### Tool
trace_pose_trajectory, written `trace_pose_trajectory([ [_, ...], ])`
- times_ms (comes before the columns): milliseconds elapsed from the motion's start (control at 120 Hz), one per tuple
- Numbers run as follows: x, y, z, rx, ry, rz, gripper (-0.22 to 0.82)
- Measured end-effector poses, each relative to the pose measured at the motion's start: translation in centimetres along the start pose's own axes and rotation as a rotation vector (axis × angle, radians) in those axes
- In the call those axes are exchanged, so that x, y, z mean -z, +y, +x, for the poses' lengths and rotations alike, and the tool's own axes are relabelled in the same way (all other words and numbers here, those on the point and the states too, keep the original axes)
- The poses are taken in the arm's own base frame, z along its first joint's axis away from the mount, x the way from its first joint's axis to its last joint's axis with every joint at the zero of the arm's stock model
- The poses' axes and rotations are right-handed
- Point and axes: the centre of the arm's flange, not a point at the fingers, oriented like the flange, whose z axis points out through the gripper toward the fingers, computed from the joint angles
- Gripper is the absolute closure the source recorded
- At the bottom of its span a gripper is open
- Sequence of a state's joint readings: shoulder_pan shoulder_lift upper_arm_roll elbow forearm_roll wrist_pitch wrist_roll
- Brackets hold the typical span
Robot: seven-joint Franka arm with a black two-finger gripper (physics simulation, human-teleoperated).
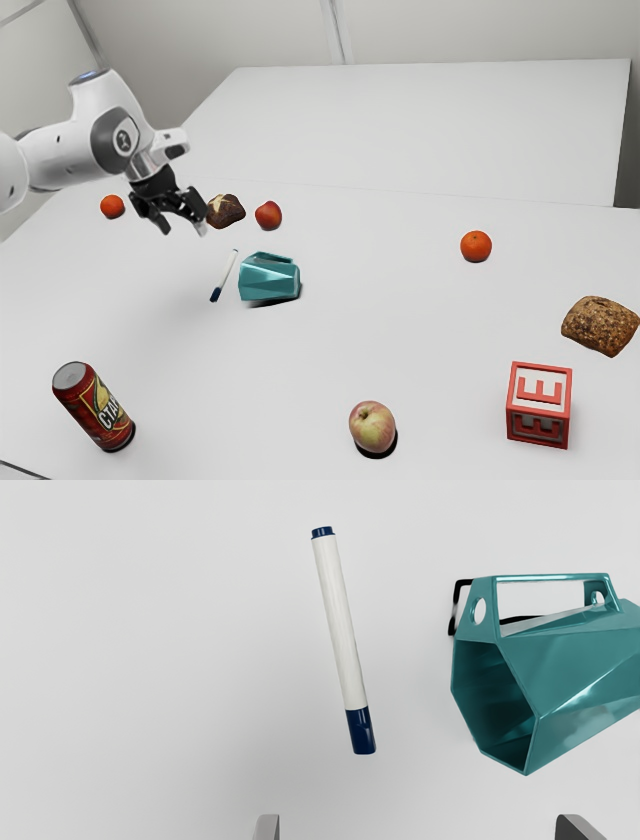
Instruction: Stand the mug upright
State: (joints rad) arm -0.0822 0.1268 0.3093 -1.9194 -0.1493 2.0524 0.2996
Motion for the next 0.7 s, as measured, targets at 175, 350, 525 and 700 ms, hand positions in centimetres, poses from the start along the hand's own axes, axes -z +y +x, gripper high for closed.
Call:
trace_pose_trajectory([
  [175,-0.2,-1.3,-2.2,0.038,0.027,-0.06,0.0],
  [350,-2.2,-2.7,-3.8,0.13,0.057,-0.222,0.0],
  [525,-5.7,-3.0,-6.4,0.227,0.048,-0.375,0.0],
  [700,-6.8,-3.4,-6.9,0.301,0.083,-0.485,0.0],
])
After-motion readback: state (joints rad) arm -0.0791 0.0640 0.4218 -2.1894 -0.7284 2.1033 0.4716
